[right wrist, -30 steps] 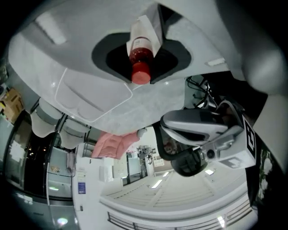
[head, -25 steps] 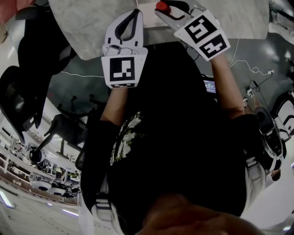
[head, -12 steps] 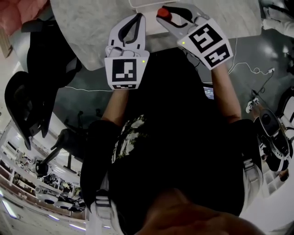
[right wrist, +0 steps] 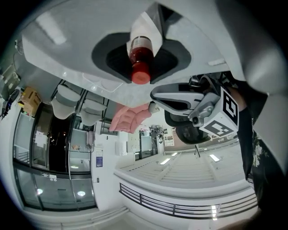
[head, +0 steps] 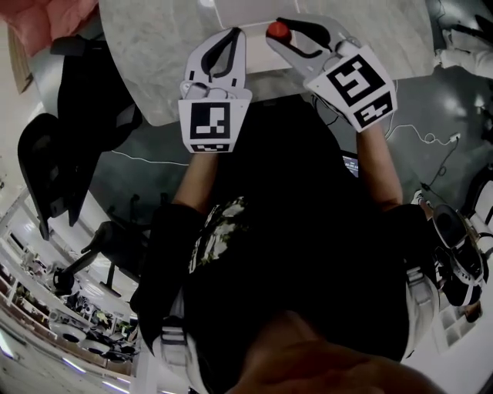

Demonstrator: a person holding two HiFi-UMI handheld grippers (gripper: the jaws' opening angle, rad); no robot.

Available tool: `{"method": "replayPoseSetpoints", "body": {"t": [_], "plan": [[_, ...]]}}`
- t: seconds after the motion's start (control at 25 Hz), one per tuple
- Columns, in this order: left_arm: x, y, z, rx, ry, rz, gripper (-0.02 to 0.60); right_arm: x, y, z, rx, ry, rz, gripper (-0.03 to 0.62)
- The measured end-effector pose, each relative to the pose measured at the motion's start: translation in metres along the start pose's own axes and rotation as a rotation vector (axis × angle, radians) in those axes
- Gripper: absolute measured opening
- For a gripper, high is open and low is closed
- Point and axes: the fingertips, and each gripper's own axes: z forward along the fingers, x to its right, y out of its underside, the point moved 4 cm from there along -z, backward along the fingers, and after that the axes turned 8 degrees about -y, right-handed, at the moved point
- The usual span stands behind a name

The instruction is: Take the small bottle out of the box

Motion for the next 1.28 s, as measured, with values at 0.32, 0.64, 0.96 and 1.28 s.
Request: {"method": "replayPoseSetpoints", "body": {"t": [0.32,0.64,0.96,1.28], "plan": [[0.014,-0.039,0.003,0.059,-0.072,-0.009,0.014,0.017,-0.028,-0.036,0.073,-0.015,-0.072,0.121],[0.022,-0.076,0.004,0.119,-0.125,0.017,0.014,0.029,-0.066,-0.077,0.210,-0.043,-0.117,0.121],[0.012,-0.105,0.008,0.192,-0.218,0.039,0.014,0.045,-0.104,-0.114,0.365,-0.028,-0.203,0.121],[0.013,-0.131,0.006,0.206,-0.255,0.024,0.014,0.061,-0.102,-0.128,0.418,-0.012,-0.136,0.121]]}}
